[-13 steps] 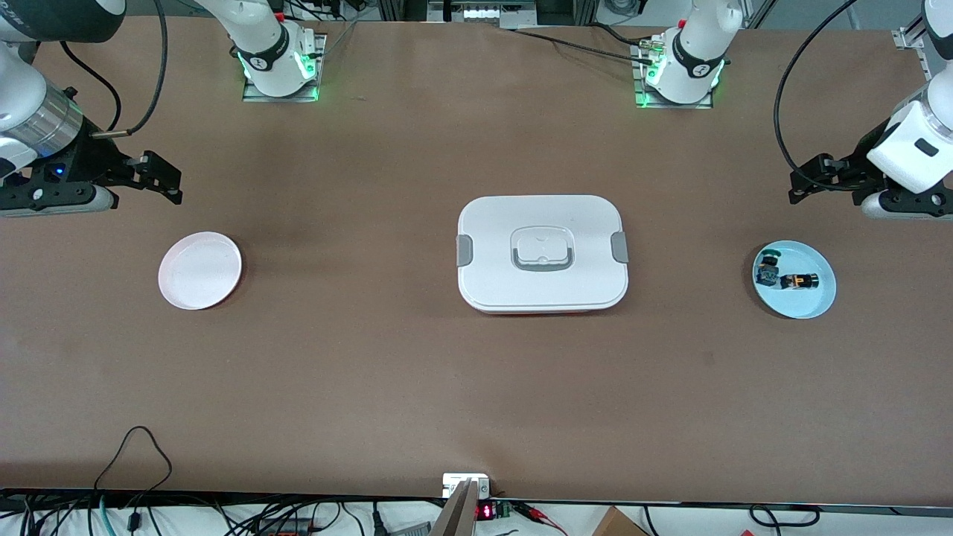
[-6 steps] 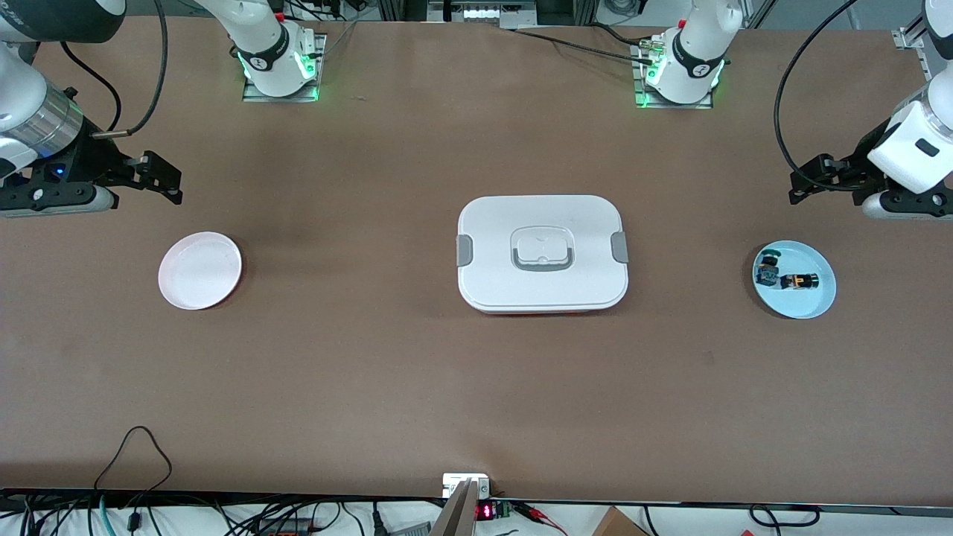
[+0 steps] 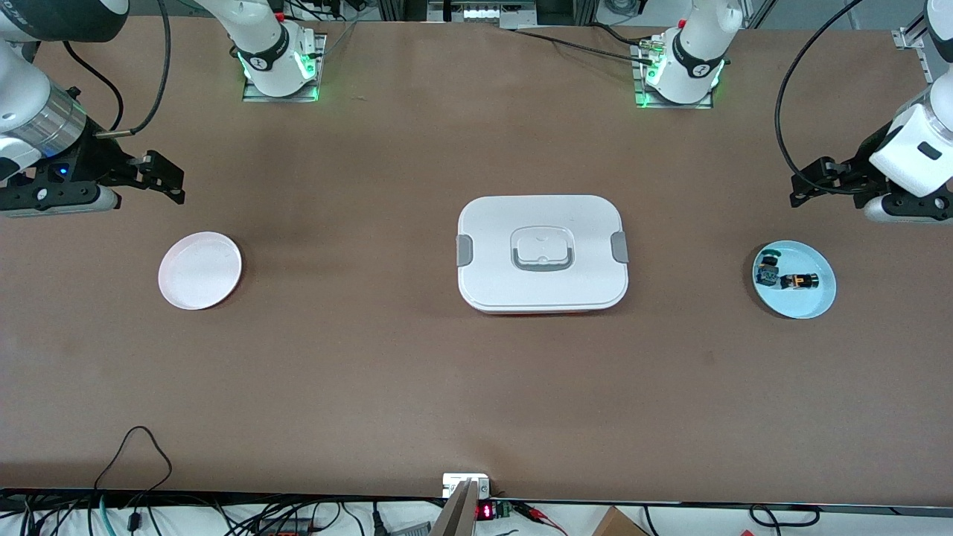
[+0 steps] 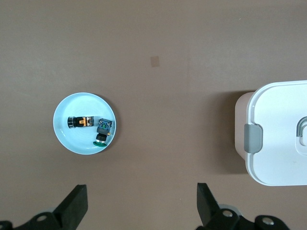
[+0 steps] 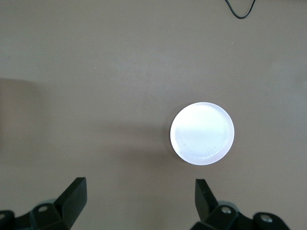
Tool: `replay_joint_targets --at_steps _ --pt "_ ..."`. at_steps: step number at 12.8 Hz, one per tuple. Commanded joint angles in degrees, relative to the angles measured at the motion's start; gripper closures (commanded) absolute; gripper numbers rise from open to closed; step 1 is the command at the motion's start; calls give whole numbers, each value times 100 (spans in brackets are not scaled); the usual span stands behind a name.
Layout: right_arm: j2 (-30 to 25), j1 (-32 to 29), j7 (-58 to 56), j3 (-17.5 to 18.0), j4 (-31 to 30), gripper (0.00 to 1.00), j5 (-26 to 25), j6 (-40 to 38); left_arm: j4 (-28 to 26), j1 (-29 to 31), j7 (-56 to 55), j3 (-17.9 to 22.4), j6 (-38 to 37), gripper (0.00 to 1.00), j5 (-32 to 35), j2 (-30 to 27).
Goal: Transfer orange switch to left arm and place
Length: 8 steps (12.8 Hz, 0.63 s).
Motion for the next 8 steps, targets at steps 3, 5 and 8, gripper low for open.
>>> replay_joint_targets --at_steps 3,5,8 --pt "55 25 92 43 113 0 -67 -47 211 -62 -46 33 -194 0 82 104" --pt "55 25 92 44 113 0 -67 -4 211 -53 -46 33 -194 0 82 113" --pt "55 34 100 52 105 0 -59 -47 220 -62 -46 33 -194 0 82 113"
